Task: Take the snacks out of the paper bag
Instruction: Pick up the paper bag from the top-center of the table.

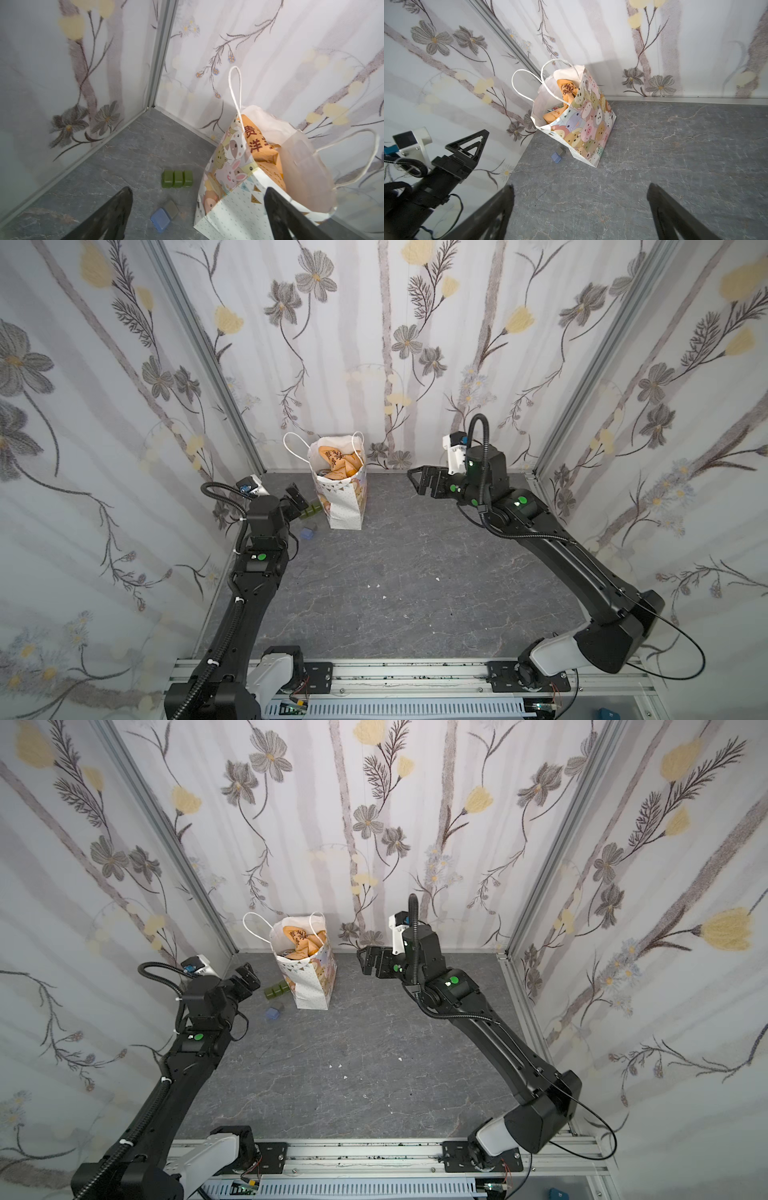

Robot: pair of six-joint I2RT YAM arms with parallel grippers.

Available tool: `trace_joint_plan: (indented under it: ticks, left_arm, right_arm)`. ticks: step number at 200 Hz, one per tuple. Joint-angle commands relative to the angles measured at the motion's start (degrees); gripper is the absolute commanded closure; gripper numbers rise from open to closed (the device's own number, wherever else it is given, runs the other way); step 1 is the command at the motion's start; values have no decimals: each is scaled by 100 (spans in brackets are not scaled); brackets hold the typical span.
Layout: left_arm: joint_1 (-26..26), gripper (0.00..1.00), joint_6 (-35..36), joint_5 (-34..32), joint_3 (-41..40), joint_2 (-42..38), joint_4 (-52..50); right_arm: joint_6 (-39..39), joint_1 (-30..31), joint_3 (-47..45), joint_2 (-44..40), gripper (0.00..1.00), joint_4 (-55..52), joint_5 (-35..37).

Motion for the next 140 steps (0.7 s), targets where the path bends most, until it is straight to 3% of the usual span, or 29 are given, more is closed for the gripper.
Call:
trace_joint_plan:
  ticks: [1, 28, 61, 112, 140]
  left_arm:
    - [-2, 0, -612, 965, 1119, 610, -1699]
    - [2, 0, -556, 1170, 2968, 1943, -2954]
    - [20, 0, -273, 1135, 4471, 3263, -3579]
    - [19, 0, -134, 1249, 5664, 4389, -3858]
    - [20, 14, -98, 1364, 5861, 4654, -3982]
  right_arm:
    - [246, 193, 820, 778, 1, -212, 96]
    - [493, 319, 2347, 2034, 2, -423, 257]
    - [869, 343, 3783, 3358, 7, -289, 372]
    - [1427, 335, 4110, 4196, 14, 956, -16]
    - [1614, 304, 4306, 4493, 22, 1044, 13]
